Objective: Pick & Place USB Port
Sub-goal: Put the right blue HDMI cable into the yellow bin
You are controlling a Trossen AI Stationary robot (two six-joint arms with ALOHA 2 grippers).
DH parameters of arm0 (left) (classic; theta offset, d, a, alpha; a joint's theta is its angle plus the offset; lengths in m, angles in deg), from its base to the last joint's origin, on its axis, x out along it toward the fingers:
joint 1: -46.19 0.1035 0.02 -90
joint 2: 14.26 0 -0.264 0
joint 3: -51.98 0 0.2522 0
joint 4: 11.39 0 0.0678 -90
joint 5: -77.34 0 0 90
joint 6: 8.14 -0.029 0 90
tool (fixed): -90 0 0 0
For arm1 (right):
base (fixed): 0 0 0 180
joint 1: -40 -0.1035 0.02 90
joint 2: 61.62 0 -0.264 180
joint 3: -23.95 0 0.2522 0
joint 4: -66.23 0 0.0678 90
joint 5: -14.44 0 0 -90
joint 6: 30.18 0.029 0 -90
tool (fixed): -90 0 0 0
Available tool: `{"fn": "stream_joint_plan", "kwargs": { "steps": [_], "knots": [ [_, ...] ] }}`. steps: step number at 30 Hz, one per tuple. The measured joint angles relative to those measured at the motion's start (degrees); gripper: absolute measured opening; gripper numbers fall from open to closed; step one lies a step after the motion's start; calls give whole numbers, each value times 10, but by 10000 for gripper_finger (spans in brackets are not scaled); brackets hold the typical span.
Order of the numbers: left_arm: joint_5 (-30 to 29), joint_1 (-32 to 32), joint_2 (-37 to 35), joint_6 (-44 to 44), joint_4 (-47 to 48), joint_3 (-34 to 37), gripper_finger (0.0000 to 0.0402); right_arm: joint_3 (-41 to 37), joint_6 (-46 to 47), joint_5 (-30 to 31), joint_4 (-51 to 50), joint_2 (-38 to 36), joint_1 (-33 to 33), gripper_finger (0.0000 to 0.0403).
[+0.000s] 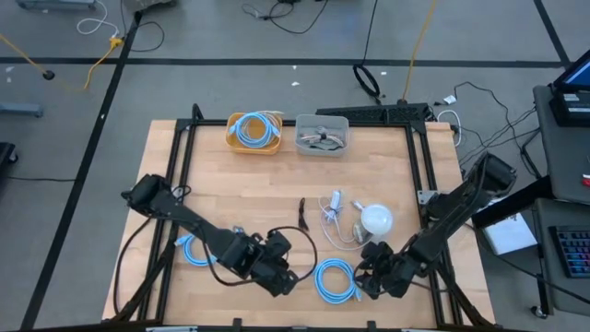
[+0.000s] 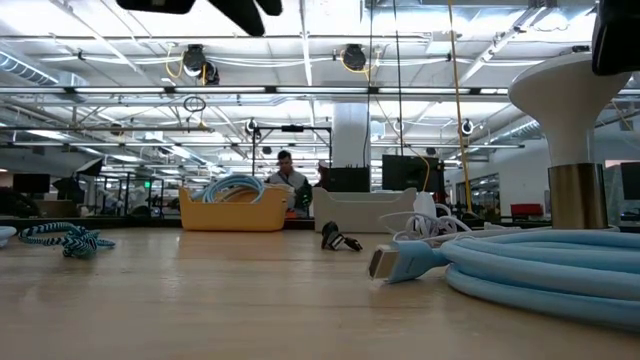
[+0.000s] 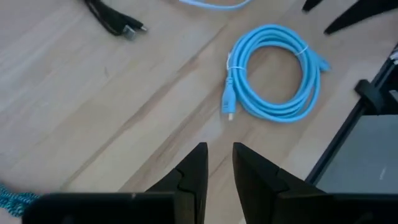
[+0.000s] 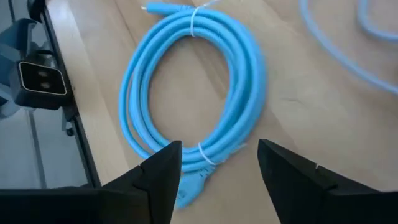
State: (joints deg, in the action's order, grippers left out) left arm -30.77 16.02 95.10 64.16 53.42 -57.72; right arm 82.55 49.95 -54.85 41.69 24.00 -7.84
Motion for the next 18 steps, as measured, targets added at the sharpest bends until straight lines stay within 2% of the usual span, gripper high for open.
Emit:
{"fn": "stream_joint_plan", "kwargs": {
  "steps": [10, 18],
  "knots": [
    [-5, 8, 0, -30, -50, 0, 77, 0, -7, -44, 119, 98, 9, 200],
    [-22, -6, 0, -27, -55, 0, 77, 0, -4, -11, 139, 108, 9, 186]
  ]
}}
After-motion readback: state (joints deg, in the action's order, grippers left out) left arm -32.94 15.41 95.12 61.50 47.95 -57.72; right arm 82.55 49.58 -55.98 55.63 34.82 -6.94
